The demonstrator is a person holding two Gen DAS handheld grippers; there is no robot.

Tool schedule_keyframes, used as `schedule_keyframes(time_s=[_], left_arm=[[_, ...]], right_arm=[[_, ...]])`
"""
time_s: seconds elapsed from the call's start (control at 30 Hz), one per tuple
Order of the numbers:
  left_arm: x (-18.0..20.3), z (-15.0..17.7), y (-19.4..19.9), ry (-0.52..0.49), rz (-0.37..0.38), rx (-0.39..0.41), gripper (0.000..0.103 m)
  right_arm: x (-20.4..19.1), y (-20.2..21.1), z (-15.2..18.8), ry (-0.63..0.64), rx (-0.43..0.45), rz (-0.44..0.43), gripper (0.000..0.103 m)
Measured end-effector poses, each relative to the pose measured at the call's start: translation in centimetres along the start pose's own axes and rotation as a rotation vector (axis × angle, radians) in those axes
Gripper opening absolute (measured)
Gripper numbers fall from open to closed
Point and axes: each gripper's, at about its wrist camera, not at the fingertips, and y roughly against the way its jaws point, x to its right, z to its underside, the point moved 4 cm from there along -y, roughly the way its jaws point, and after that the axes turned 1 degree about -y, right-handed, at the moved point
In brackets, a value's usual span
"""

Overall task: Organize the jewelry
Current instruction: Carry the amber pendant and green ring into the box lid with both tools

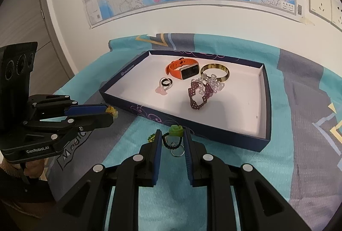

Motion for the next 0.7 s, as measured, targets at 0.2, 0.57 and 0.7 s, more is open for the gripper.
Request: schedule_keyframes(time_s=[0.2,0.57,0.7], left_arm=[[0.0,-0.5,0.0,0.000,-0.003,0.010,0.019],[-0.4,-1.4,-0.1,0.001,-0.013,0.025,0.019],[-0.6,-1.8,-0.2,0.003,-0.014,0.029,0.019]], right_arm=[[0.0,0.1,-0.6,0.006,0.009,0.001,0.019],[0.0,-0.1,-1.5,0.016,0.021,-0.003,0.019],[0.0,-0.2,-1.8,0.018,0.026,-0.001,0.019]])
